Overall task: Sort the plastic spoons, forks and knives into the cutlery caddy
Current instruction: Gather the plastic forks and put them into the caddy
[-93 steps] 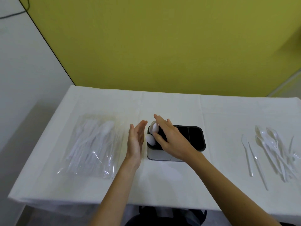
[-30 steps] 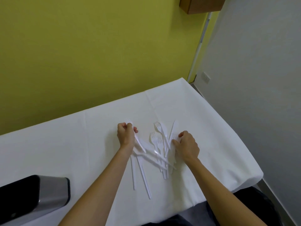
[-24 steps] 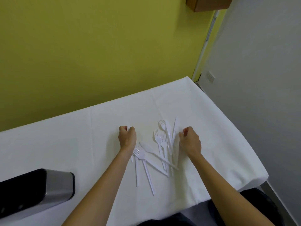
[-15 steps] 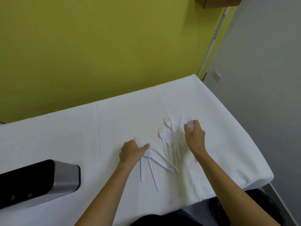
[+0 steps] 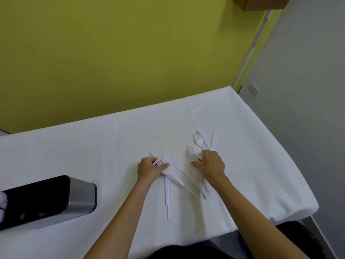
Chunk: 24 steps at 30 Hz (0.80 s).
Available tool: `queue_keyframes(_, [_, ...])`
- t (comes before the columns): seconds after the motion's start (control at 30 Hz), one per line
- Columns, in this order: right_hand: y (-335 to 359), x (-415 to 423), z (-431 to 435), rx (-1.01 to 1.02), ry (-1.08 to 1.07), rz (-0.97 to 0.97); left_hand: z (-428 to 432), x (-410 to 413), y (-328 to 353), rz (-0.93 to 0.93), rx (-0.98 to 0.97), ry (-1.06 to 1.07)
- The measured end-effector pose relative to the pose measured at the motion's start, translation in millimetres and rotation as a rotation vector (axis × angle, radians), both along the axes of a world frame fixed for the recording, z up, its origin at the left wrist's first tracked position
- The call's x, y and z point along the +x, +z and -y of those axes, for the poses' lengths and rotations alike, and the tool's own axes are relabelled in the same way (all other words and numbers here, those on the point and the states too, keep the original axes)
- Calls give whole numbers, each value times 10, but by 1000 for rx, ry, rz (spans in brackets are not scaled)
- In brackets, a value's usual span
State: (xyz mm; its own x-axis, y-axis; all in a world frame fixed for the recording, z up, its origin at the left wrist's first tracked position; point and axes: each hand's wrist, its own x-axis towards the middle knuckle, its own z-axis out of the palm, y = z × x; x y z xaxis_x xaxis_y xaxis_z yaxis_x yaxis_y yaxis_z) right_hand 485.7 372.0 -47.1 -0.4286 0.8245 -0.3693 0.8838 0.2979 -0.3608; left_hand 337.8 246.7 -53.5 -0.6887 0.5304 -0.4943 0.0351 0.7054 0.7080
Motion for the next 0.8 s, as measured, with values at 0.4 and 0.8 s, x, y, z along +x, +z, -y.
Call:
queue_keyframes(0.4, [-79, 307, -96, -171, -232, -192, -324, 102, 158, 463, 424, 268])
queue_keyframes(0.8, [-54, 695, -244, -310, -482, -469, -871, 576, 6, -108, -81, -345])
